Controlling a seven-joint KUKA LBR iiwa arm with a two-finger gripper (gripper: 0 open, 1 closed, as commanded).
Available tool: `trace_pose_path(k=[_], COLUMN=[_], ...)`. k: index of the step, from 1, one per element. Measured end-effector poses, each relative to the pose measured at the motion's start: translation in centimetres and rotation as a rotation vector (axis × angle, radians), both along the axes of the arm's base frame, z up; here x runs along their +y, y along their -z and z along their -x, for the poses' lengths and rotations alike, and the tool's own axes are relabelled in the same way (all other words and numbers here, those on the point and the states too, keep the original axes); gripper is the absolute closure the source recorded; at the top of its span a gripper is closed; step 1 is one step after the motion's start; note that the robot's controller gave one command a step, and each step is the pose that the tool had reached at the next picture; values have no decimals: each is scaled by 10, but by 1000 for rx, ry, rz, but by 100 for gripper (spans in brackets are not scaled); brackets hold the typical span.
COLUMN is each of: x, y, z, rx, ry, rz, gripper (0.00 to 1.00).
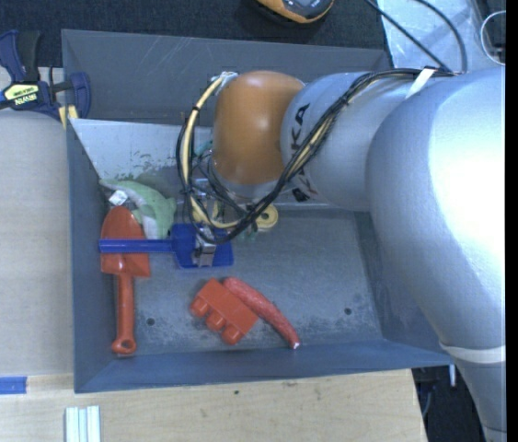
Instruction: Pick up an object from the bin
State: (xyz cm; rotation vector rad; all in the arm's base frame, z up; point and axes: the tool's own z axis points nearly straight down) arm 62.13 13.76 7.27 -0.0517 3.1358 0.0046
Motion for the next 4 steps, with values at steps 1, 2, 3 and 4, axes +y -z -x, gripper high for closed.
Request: trace_pose_path(k=[1,2,3,4], x=[0,0,0,0], y=[-1,-3,-3,-6], z=[1,-3,-3,-2], rx=[-1,-9,-9,-7], ry=[-14,0,0,0], rz=[1,-3,-3,-3], gripper=[0,100,100,100])
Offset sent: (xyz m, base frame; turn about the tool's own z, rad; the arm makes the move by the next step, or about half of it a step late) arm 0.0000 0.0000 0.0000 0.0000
